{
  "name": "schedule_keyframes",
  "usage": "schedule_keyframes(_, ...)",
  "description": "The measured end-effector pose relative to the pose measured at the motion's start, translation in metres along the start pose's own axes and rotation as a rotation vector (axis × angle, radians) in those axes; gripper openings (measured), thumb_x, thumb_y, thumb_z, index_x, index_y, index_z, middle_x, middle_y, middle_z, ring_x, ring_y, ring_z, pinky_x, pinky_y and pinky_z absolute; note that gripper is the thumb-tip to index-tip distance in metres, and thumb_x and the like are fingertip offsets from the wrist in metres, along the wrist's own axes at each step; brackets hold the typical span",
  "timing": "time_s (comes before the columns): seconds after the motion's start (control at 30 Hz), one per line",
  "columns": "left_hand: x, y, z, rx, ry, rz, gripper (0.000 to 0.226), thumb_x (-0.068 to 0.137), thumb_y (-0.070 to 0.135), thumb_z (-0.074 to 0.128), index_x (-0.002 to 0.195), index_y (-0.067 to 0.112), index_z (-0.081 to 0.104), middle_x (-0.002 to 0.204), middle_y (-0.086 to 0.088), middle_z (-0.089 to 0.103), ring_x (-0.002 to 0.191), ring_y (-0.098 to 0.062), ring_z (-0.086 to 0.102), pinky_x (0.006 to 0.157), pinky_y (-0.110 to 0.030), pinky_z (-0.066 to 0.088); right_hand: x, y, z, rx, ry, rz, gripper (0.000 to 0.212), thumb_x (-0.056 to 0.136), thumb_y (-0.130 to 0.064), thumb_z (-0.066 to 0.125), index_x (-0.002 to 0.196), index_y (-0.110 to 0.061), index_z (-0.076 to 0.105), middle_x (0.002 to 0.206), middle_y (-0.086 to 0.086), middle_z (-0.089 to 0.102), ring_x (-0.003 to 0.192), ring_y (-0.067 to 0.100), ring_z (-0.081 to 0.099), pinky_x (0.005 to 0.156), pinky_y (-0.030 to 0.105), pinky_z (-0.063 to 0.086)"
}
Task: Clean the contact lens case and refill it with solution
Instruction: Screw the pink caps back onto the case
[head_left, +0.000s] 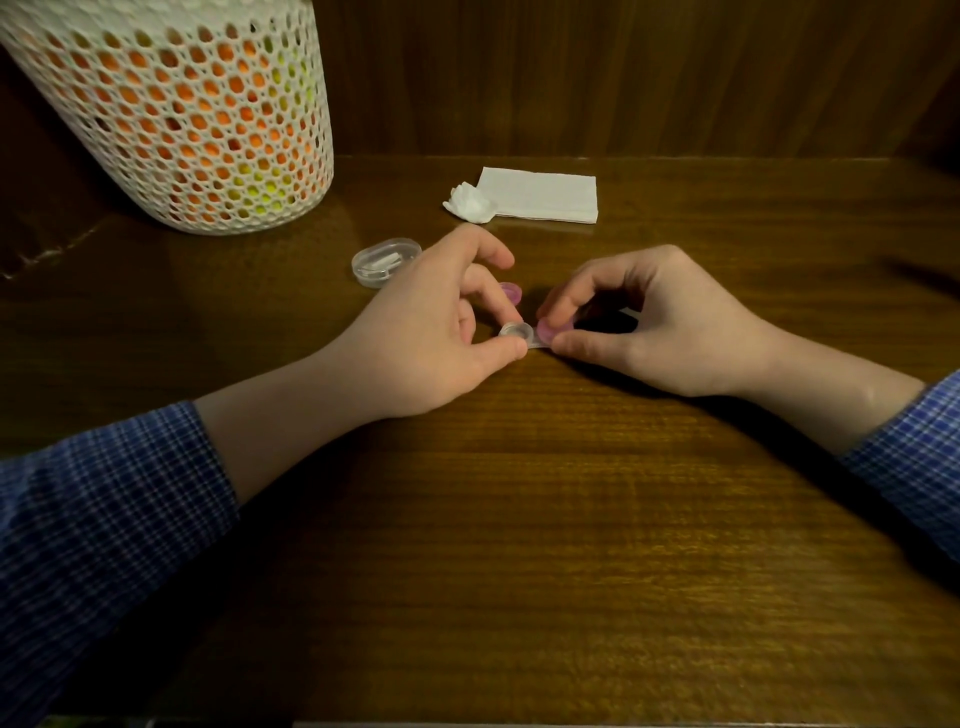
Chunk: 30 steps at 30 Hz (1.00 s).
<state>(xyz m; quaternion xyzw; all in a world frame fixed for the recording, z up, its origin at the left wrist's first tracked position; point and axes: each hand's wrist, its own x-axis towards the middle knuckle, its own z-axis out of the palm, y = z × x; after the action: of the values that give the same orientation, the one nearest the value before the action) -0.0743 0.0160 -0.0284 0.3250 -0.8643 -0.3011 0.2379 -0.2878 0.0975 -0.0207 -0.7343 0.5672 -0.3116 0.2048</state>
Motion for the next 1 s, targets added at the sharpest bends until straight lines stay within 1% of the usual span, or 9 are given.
schedule_keyframes(0.1,0.0001,-0.0001,-0.0006,-0.002,0.000,0.000,0.060,0.084,0.021,0.085,0.133,0.026,0.050,0.094,0.014,0.074,0.055,-0.009,0.064,0.053,-0.024,0.056,-0.0005,-0.0004,-0.0004,-0.006,-0.013,0.003,0.012,0.088,-0.018,0.076,0.099,-0.021,0.078,0.105,-0.008,0.076,0.102,0.008,0.071,0.098,0.031,0.056)
schedule_keyframes(0.2,0.0003,-0.0002,-0.0006,-0.001,-0.001,-0.003,0.060,0.084,0.021,0.085,0.132,0.027,0.050,0.094,0.015,0.075,0.056,-0.010,0.064,0.052,-0.022,0.057,-0.0008,-0.0010,0.0000,0.006,-0.013,0.015,0.014,0.088,-0.017,0.076,0.101,-0.020,0.078,0.105,-0.007,0.077,0.101,0.009,0.071,0.097,0.030,0.056)
schedule_keyframes(0.37,0.0003,-0.0008,-0.0007,-0.003,-0.001,-0.002,0.059,0.084,0.022,0.085,0.132,0.027,0.051,0.094,0.016,0.075,0.056,-0.011,0.065,0.052,-0.022,0.057,-0.0005,-0.0020,0.0021,-0.004,0.013,0.022,0.014,0.085,-0.024,0.078,0.099,-0.022,0.077,0.100,-0.008,0.076,0.096,0.007,0.071,0.092,0.027,0.057)
schedule_keyframes(0.47,0.0007,-0.0010,-0.0005,-0.001,-0.002,-0.002,0.059,0.084,0.023,0.086,0.131,0.027,0.052,0.093,0.018,0.075,0.058,-0.013,0.066,0.052,-0.022,0.057,-0.0009,-0.0018,0.0026,-0.008,0.031,0.011,0.015,0.083,-0.026,0.078,0.098,-0.021,0.078,0.102,-0.009,0.075,0.097,0.005,0.070,0.092,0.025,0.056)
schedule_keyframes(0.6,0.0013,-0.0014,-0.0005,-0.006,-0.005,0.000,0.059,0.084,0.022,0.085,0.131,0.027,0.051,0.094,0.016,0.075,0.056,-0.011,0.065,0.052,-0.020,0.056,-0.0020,-0.0016,0.0012,0.011,0.015,0.014,0.014,0.085,-0.013,0.079,0.096,-0.022,0.080,0.112,-0.012,0.075,0.108,-0.001,0.067,0.101,0.022,0.051)
schedule_keyframes(0.67,0.0010,-0.0012,-0.0007,-0.009,-0.006,0.000,0.059,0.084,0.022,0.085,0.132,0.026,0.051,0.095,0.015,0.075,0.056,-0.012,0.065,0.051,-0.020,0.055,-0.0021,-0.0022,0.0007,0.005,0.004,0.014,0.016,0.086,-0.011,0.078,0.097,-0.023,0.080,0.112,-0.012,0.075,0.109,-0.001,0.068,0.102,0.022,0.051)
schedule_keyframes(0.8,0.0008,-0.0010,-0.0008,-0.013,-0.011,-0.001,0.059,0.084,0.022,0.085,0.132,0.027,0.051,0.095,0.015,0.075,0.057,-0.012,0.066,0.051,-0.020,0.054,-0.0020,-0.0032,0.0004,-0.022,0.019,0.011,0.012,0.087,-0.020,0.078,0.098,-0.023,0.079,0.106,-0.011,0.076,0.103,0.001,0.070,0.098,0.025,0.055)
schedule_keyframes(0.9,0.0010,-0.0013,-0.0005,-0.012,-0.010,0.006,0.058,0.085,0.022,0.085,0.132,0.026,0.051,0.094,0.014,0.075,0.057,-0.012,0.066,0.051,-0.019,0.054,-0.0018,-0.0026,0.0031,-0.034,0.042,0.011,0.013,0.085,-0.028,0.078,0.096,-0.021,0.078,0.100,-0.010,0.076,0.097,0.004,0.071,0.093,0.029,0.058)
schedule_keyframes(1.0,0.0018,-0.0025,-0.0002,-0.016,-0.011,0.003,0.058,0.084,0.023,0.085,0.132,0.027,0.051,0.094,0.015,0.075,0.057,-0.012,0.066,0.051,-0.019,0.054,-0.0020,-0.0015,0.0049,-0.045,0.053,-0.007,0.014,0.083,-0.031,0.079,0.094,-0.021,0.079,0.102,-0.012,0.075,0.099,0.002,0.069,0.093,0.027,0.057)
